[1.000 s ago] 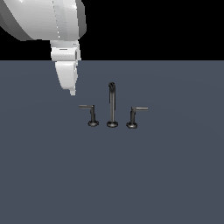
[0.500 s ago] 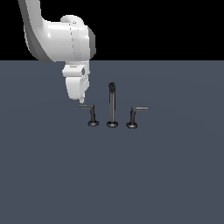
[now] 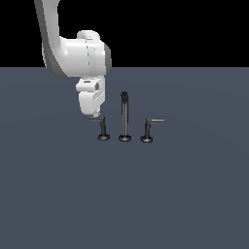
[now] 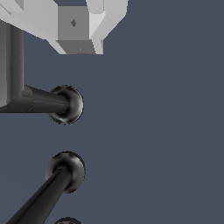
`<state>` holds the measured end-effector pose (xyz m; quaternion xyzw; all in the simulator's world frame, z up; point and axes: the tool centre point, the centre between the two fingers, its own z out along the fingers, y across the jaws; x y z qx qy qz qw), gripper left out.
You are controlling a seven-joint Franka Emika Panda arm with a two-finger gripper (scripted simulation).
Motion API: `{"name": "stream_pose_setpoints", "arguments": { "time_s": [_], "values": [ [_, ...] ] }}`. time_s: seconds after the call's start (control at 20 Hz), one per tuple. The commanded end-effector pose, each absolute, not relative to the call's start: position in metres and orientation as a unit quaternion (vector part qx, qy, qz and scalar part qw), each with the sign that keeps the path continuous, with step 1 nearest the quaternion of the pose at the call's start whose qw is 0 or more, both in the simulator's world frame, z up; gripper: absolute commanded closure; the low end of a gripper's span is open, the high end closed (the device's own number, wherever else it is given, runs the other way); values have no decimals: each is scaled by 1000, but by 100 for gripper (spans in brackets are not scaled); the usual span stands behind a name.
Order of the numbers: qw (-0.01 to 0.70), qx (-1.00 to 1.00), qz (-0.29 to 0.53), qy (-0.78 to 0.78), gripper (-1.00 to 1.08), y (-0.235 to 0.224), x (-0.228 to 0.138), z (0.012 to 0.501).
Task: Turn on the faucet by rotating a designated handle.
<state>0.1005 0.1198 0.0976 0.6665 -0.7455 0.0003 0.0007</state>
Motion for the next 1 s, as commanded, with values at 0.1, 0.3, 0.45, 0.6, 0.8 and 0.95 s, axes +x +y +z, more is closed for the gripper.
{"name": "stream_pose_setpoints", "arguments": {
  "time_s": [0.1,0.3,0.45,0.6,0.8,0.95],
  "values": [
    [0,662,0,-749,108,118,103,96],
    [0,666,0,-746,108,120,101,98],
    [0,666,0,-746,108,120,101,98],
    [0,666,0,-746,108,122,98,98],
    [0,666,0,-746,108,129,87,98],
    [0,666,0,-746,108,135,78,98]
  ]
}}
